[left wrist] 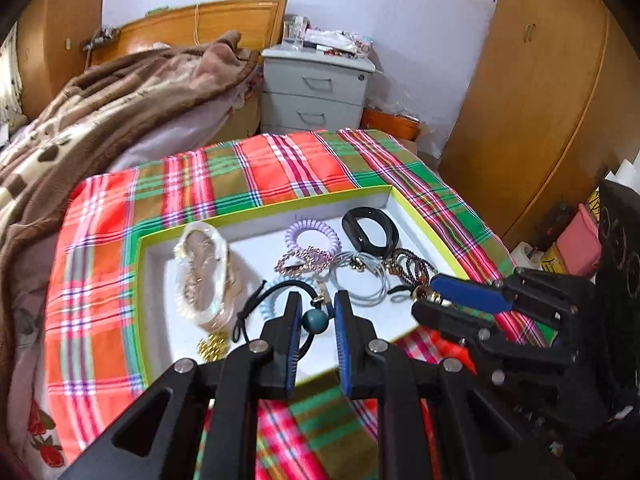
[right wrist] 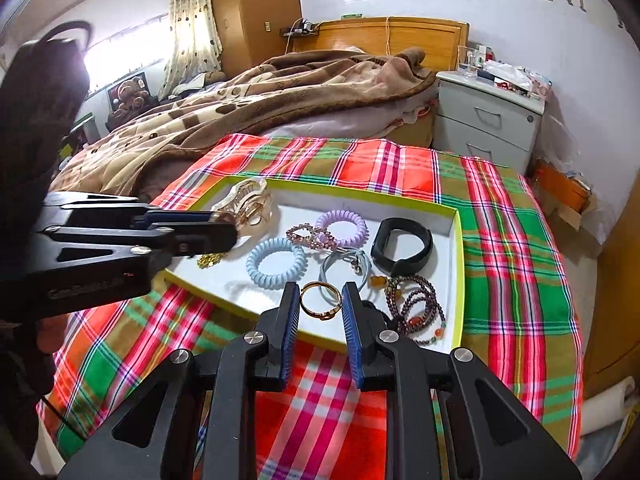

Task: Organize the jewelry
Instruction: 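Lower the black cord into the box with the left tool while the right lowers the ring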

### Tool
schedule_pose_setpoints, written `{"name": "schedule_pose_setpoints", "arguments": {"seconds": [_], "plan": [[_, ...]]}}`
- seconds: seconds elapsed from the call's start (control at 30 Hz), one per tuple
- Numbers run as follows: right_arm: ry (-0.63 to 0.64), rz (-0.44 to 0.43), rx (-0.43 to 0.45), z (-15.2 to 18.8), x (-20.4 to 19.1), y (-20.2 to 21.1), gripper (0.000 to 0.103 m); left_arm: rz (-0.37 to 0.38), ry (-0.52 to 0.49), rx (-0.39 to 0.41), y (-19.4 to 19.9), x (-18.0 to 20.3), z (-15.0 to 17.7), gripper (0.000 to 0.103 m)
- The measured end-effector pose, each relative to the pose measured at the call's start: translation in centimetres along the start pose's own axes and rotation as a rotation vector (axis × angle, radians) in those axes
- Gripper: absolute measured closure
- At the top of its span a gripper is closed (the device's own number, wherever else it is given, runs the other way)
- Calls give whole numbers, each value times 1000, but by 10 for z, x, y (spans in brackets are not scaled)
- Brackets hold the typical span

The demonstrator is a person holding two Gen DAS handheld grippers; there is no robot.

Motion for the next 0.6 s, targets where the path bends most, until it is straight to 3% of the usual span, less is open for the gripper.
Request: {"name": "schedule_pose_setpoints", "arguments": {"seconds": [0.17, 0.6], "plan": [[-7, -12, -37, 0, 3, -18, 81, 17, 3, -25, -19, -2, -4, 86], [15, -62, -116, 4, 2, -45, 81, -26, 1, -96, -48, -13, 4, 86]]}}
Point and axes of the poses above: each gripper's, at about its wrist camera, not at the fingertips, and y roughly against the way its jaws point, x to its right, z to its underside, the point moved 2 cm from there along -y, roughly the way its jaws point, and after that the axes turned 5 degrees about z, right-handed, at the moved point
